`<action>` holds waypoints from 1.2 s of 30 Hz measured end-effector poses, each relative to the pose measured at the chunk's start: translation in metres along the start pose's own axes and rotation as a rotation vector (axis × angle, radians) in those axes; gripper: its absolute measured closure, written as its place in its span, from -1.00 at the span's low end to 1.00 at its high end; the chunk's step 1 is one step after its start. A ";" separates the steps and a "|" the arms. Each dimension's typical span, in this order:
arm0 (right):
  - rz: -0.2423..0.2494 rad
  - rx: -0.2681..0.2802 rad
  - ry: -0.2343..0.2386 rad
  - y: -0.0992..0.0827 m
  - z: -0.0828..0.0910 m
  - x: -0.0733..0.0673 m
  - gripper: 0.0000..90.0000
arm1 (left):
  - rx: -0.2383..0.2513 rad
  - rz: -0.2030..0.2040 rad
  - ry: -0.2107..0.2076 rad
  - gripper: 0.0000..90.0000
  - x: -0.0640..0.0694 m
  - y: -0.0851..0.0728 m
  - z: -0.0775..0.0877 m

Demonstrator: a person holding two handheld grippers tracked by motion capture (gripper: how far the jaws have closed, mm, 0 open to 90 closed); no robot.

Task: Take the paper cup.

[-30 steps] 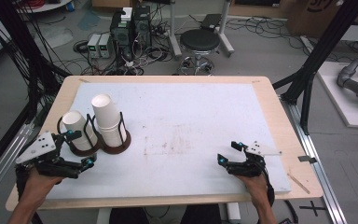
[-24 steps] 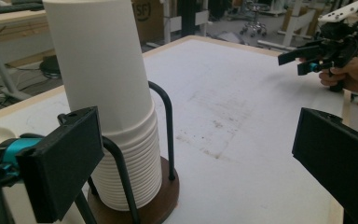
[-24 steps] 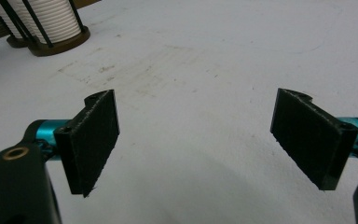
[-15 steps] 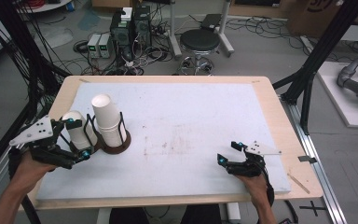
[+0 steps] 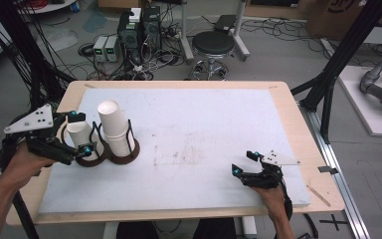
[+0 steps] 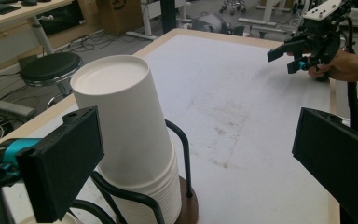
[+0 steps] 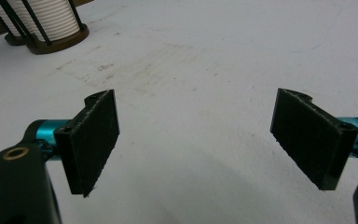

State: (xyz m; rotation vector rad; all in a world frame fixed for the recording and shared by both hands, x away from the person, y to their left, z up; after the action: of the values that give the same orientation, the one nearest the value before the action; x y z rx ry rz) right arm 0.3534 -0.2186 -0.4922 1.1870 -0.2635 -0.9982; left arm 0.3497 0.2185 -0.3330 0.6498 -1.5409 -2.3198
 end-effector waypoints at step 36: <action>0.007 -0.012 -0.004 -0.001 -0.001 0.001 -0.65 | -0.164 -0.029 -0.194 -0.96 -0.047 0.033 -0.022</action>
State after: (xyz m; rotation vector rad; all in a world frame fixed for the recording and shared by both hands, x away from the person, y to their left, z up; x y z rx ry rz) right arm 0.3544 -0.2186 -0.4936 1.1723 -0.2640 -0.9945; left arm 0.4008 0.2101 -0.3002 0.4199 -1.4057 -2.5627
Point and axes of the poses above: each handheld gripper's, and its own axes: z roughly backward along the jaws, y roughly out of its top, x roughly to its right, the point moved 10 cm from there along -z, roughly forward along the jaws, and after that the axes turned 10 degrees about -z, right-handed, at the moved point
